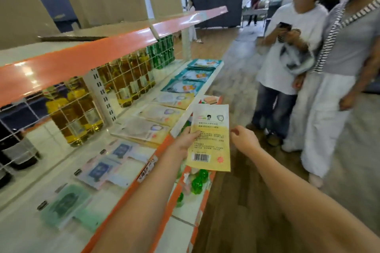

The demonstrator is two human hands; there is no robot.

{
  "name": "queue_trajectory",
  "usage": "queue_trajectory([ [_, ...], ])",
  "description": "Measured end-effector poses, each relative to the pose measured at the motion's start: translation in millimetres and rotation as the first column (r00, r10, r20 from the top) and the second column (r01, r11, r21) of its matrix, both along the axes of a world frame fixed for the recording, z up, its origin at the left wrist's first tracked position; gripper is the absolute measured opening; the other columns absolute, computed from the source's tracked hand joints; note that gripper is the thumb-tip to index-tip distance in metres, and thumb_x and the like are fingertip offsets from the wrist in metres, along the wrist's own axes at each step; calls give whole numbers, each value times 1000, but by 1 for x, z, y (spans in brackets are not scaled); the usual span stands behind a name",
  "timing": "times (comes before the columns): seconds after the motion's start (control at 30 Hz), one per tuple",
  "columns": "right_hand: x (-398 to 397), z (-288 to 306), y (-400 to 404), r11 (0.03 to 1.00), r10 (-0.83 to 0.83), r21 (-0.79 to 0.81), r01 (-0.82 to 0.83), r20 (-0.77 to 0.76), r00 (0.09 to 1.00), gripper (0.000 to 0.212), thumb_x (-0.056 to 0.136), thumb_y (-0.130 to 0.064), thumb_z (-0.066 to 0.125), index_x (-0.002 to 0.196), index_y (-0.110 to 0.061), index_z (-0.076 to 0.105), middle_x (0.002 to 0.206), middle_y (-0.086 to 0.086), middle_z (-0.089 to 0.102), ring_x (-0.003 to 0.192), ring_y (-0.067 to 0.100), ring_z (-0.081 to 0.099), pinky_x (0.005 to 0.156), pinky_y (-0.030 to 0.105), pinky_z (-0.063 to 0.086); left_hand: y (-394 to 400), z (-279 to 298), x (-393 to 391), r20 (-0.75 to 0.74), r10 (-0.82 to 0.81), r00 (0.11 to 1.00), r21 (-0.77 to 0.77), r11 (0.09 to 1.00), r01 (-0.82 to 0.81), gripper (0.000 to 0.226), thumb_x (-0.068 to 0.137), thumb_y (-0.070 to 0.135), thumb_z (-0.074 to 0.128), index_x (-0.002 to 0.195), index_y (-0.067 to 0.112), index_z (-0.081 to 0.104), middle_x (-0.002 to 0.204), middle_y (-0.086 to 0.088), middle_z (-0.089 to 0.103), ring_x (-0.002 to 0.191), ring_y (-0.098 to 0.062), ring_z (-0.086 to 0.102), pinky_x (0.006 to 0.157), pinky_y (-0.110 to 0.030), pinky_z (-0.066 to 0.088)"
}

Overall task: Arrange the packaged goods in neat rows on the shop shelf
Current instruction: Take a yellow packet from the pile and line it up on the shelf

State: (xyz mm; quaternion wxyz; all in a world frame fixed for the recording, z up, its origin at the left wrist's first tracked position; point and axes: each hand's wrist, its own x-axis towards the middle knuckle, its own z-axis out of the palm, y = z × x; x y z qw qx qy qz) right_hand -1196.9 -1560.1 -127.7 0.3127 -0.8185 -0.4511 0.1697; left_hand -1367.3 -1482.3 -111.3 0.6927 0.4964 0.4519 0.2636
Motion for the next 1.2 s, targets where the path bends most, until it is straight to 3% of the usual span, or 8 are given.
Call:
queue_trajectory([
  [0.2,29,-15,-46,979,-203,14,203,-35,979,26,98,-24,45,119,-14,58,111,5,63,88,15,56,75,27,47,-3,-13,42,-17,-184,983,10,983,184,35,99,7,45,134,6,39,133,-21,54,119,-39,54,100,-57,42],
  [0.3,40,-23,-68,955,-295,-34,294,-70,953,26,98,-24,46,118,-15,59,111,4,63,92,16,59,76,27,48,-12,-23,61,-16,-256,967,0,967,256,35,99,6,44,134,3,39,132,-22,53,117,-38,55,99,-57,43],
  [0.47,50,-35,-100,902,-429,-82,423,-78,900,26,97,-21,45,118,-15,60,119,3,62,95,14,54,77,24,39,-32,-34,83,-25,-359,933,-44,933,357,30,99,8,45,128,5,39,127,-21,55,114,-37,57,84,-48,49],
  [0.63,56,-46,-124,878,-478,-96,468,-167,862,28,96,-19,45,117,-13,62,122,5,62,103,18,56,79,24,40,-45,-47,100,-22,-421,907,-87,904,418,33,99,11,46,131,6,39,121,-17,59,113,-36,58,84,-50,50],
  [0.8,68,-41,-131,871,-488,-106,480,-301,819,26,97,-24,45,111,-17,65,108,2,65,85,15,57,76,30,47,-56,-48,117,12,-421,907,-144,897,419,28,99,12,47,126,11,42,109,-12,63,99,-30,63,70,-45,53],
  [0.97,81,-36,-138,872,-476,-100,480,-404,781,26,96,-24,46,108,-15,67,87,-2,66,75,17,57,68,32,48,-66,-46,132,47,-402,914,-162,900,404,21,99,11,47,120,12,43,104,-11,63,92,-28,64,66,-43,53],
  [1.1,84,-37,-146,877,-461,-99,471,-452,764,26,96,-26,48,110,-15,66,97,1,68,90,24,65,85,40,54,-72,-44,138,46,-378,925,-169,909,380,18,99,11,46,116,15,43,103,-9,63,93,-28,63,66,-43,53],
  [1.2,80,-31,-152,868,-474,-78,490,-421,773,29,97,-28,48,119,-14,61,110,-2,63,94,18,61,78,34,52,-77,-46,145,53,-322,945,-160,931,327,22,99,11,47,121,14,43,111,-11,62,98,-29,62,74,-47,53],
])
